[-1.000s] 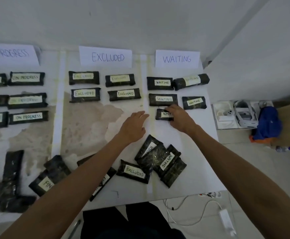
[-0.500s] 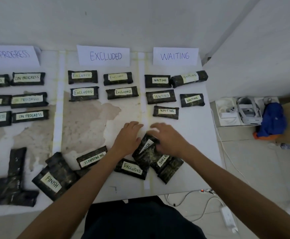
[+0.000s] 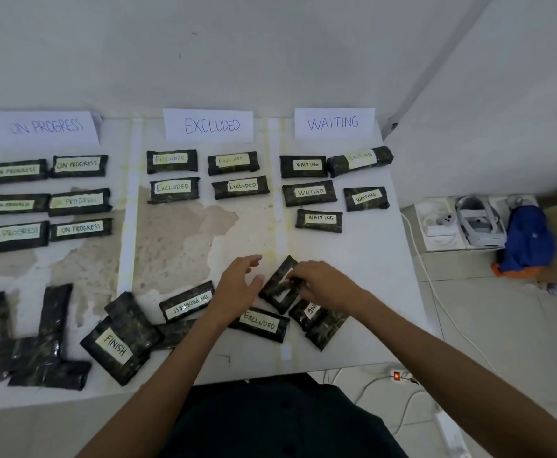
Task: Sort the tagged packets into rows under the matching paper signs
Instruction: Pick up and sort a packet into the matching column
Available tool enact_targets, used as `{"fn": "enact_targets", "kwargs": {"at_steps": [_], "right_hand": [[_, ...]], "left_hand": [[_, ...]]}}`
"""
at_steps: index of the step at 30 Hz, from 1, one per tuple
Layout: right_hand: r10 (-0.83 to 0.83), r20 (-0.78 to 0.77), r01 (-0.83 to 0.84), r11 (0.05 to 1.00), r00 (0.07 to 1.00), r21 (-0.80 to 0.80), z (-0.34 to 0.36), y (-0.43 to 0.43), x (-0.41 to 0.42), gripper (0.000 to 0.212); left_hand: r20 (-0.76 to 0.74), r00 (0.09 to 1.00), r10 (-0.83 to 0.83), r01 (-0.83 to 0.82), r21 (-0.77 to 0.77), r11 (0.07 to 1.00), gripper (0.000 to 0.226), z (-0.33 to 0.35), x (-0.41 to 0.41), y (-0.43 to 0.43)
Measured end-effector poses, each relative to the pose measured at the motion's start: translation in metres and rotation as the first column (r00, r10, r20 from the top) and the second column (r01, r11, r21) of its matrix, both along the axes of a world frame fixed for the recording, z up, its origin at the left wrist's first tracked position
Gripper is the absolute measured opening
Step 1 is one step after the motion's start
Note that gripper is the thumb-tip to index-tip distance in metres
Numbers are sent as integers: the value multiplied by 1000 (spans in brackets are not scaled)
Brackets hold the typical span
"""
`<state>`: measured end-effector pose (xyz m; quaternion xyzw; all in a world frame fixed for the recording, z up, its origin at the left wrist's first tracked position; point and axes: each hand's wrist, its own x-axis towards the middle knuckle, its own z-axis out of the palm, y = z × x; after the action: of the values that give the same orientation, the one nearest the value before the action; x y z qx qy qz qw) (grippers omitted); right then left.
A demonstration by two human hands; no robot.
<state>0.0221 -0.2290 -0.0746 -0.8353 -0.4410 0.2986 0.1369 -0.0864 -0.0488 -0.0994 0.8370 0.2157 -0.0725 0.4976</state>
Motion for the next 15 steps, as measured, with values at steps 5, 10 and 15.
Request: {"fn": "enact_targets", "kwargs": {"at_steps": [5,10,15], "right_hand": [[-394,-306,414,910,867,2,13,-2,13,31],[-469,-439,526,851,767,10,18,6,12,29],[-430,-448,480,877,784,0,23,22,6,31]], "left_hand": [[-42,999,16,-20,-93,995,38,10,-6,-1],[-12,999,-49,48,-34,998,46,19,-5,-3],[99,932,-348,243,539,806,75,20,-12,1]]}}
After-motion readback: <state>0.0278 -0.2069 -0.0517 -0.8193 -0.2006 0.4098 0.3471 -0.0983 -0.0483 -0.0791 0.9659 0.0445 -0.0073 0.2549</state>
